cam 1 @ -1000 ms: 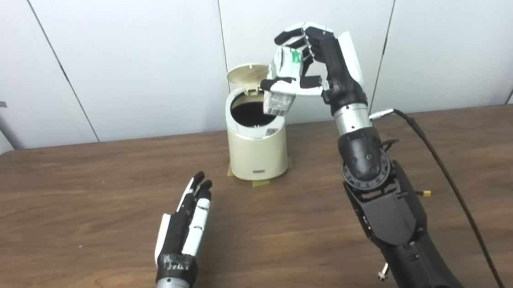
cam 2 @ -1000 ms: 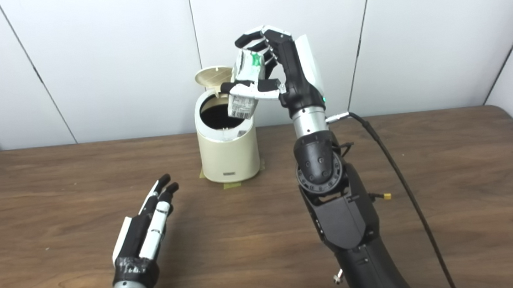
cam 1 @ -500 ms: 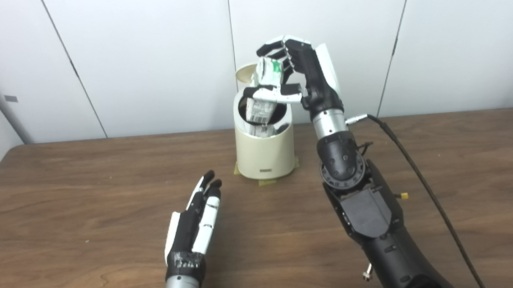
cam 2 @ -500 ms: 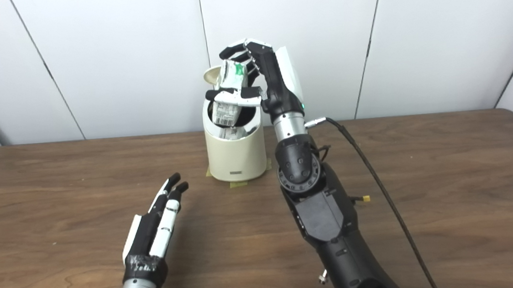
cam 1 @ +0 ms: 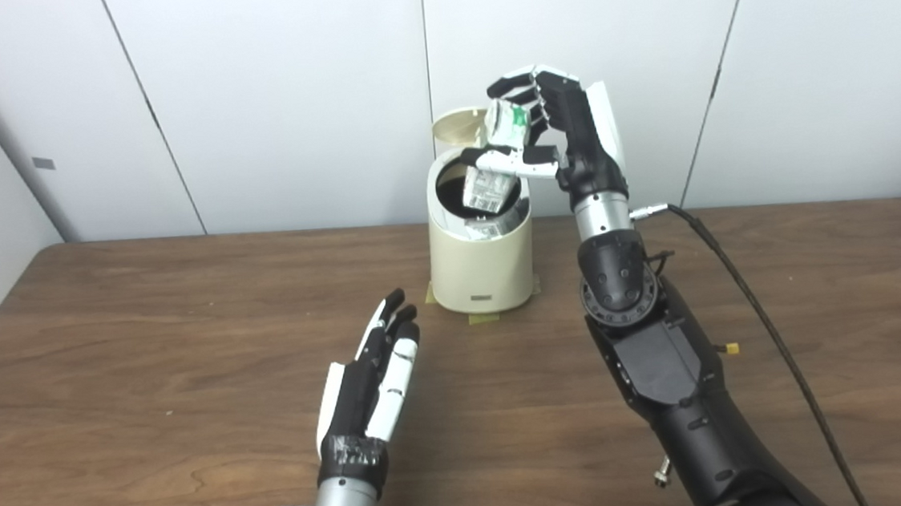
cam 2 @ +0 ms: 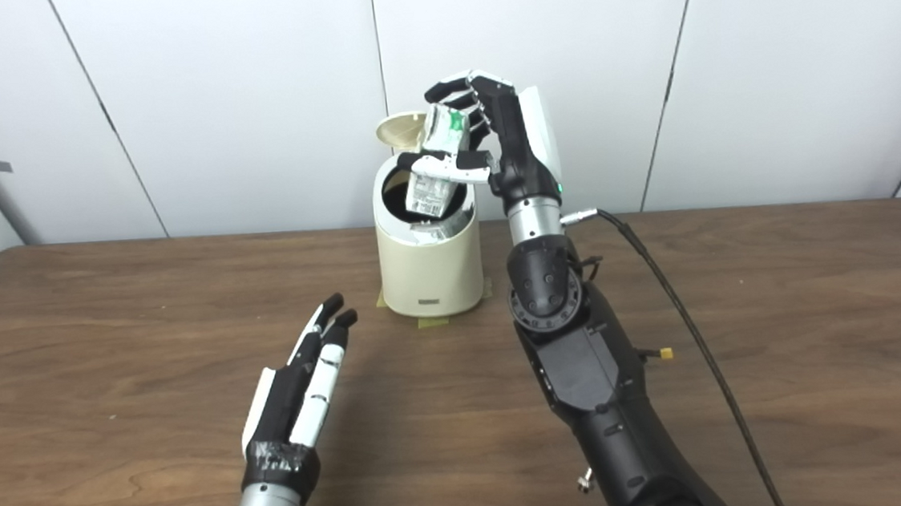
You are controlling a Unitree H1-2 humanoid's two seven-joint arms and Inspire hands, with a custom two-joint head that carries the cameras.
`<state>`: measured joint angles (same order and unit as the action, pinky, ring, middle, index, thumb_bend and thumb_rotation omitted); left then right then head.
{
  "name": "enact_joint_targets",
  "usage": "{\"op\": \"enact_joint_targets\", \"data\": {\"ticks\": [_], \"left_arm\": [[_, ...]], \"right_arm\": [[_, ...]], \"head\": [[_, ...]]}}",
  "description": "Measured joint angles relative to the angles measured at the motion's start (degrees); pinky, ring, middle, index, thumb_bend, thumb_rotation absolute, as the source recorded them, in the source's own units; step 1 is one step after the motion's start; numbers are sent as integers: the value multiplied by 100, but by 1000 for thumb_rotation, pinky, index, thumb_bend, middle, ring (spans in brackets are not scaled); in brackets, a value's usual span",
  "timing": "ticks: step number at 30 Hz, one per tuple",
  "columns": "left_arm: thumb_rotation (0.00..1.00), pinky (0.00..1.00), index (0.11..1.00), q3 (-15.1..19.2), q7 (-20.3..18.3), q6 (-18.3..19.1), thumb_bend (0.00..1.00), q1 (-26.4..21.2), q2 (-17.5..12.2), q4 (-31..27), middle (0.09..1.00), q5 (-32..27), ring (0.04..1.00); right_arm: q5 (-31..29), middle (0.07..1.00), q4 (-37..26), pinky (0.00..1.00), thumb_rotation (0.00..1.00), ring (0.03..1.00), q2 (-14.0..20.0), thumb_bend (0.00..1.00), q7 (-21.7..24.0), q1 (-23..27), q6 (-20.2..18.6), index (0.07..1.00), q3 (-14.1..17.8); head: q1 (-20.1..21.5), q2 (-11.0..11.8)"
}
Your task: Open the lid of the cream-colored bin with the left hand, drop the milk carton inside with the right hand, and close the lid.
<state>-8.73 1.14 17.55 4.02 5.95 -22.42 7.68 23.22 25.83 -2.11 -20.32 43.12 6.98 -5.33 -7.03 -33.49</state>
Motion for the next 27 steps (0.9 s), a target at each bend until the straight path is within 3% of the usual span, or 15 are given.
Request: {"op": "enact_joint_targets", "data": {"ticks": [10,17,23,27], "left_arm": [[797,1000,959,-211,55,64,483,98,58,-178,921,114,976],[780,1000,948,-248,101,77,464,125,89,-217,912,115,967],[776,1000,944,-261,125,51,456,134,106,-247,910,110,966],[780,1000,944,-299,127,51,446,143,116,-259,910,120,967]], "right_arm": [[-12,486,364,274,0,354,93,510,-106,84,317,545,-20],[-5,486,950,266,0,354,91,509,-275,225,935,544,-111],[235,495,1305,285,0,361,76,510,-676,273,1380,542,-257],[558,502,1562,304,0,365,100,510,-931,305,1411,541,-432]], "head": [[-79,-44],[-88,-61],[-106,-79],[-88,-79]]}}
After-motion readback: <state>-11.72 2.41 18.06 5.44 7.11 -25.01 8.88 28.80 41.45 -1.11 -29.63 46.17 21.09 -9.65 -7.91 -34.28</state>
